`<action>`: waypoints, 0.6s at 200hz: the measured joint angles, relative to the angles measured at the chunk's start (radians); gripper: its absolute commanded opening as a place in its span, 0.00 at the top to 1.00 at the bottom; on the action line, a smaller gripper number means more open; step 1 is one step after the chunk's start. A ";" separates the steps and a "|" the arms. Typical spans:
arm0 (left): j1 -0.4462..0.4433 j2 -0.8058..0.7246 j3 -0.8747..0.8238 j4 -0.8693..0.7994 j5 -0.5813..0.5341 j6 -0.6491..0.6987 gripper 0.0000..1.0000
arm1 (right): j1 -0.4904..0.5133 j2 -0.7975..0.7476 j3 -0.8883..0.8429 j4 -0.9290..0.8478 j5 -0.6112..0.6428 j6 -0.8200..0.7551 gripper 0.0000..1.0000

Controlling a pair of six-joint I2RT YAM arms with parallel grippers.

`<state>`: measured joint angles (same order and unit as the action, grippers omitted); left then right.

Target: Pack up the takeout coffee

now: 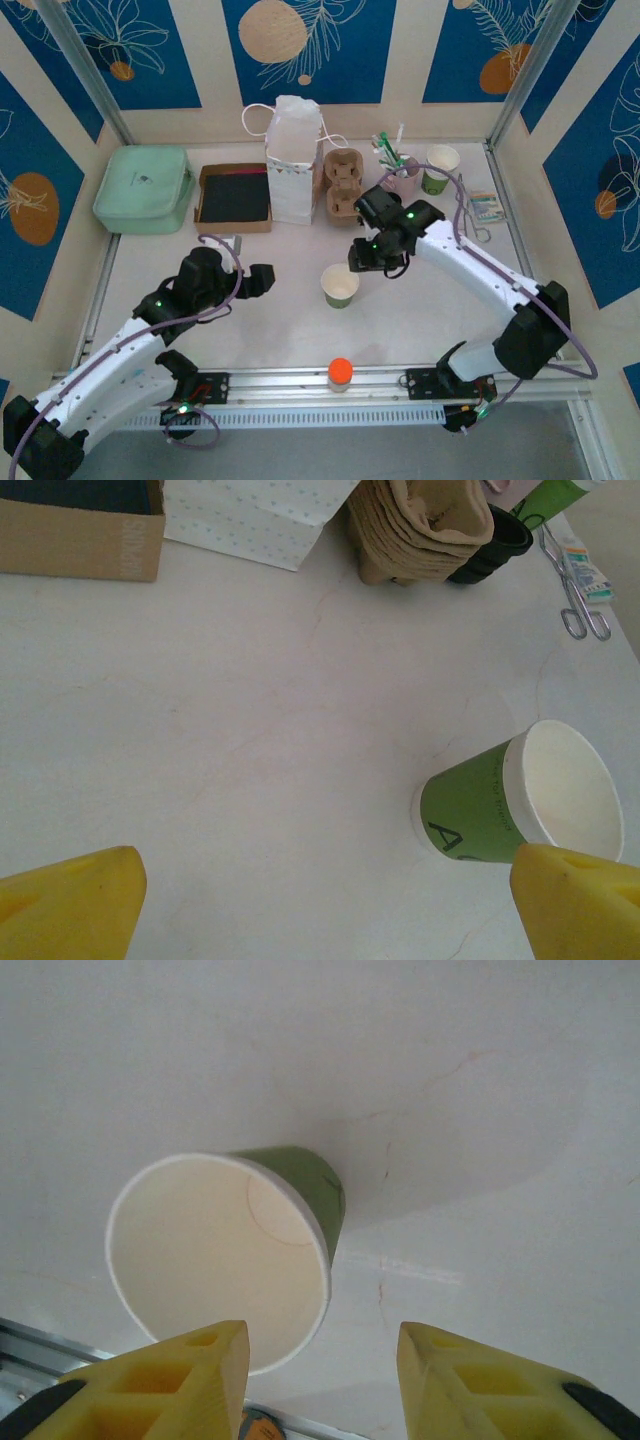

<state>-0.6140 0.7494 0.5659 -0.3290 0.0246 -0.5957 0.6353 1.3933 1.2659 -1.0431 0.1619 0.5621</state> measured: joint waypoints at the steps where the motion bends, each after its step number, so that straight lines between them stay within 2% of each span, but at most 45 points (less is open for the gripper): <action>1: 0.000 0.000 0.000 0.000 0.000 0.000 0.06 | -0.004 -0.004 0.000 0.000 0.000 0.000 0.56; 28: 0.000 0.000 0.000 0.000 0.000 0.000 0.06 | -0.114 -0.058 -0.001 0.020 -0.012 0.015 0.56; 58: 0.000 0.001 0.005 0.000 0.000 0.000 0.06 | -0.311 -0.115 -0.046 0.100 -0.060 0.040 0.56; 69: 0.000 0.001 0.005 0.000 0.000 0.000 0.06 | -0.375 -0.122 -0.065 0.129 -0.080 0.050 0.51; 83: 0.000 0.002 0.005 0.000 0.000 0.000 0.06 | -0.451 -0.121 -0.092 0.180 -0.129 0.064 0.47; 120: -0.001 0.022 0.006 0.000 0.000 0.000 0.06 | -0.602 -0.061 -0.169 0.357 -0.303 0.088 0.48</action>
<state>-0.6147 0.7712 0.5716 -0.3294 0.0250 -0.5961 0.0334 1.3323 1.0969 -0.6857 -0.1410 0.6502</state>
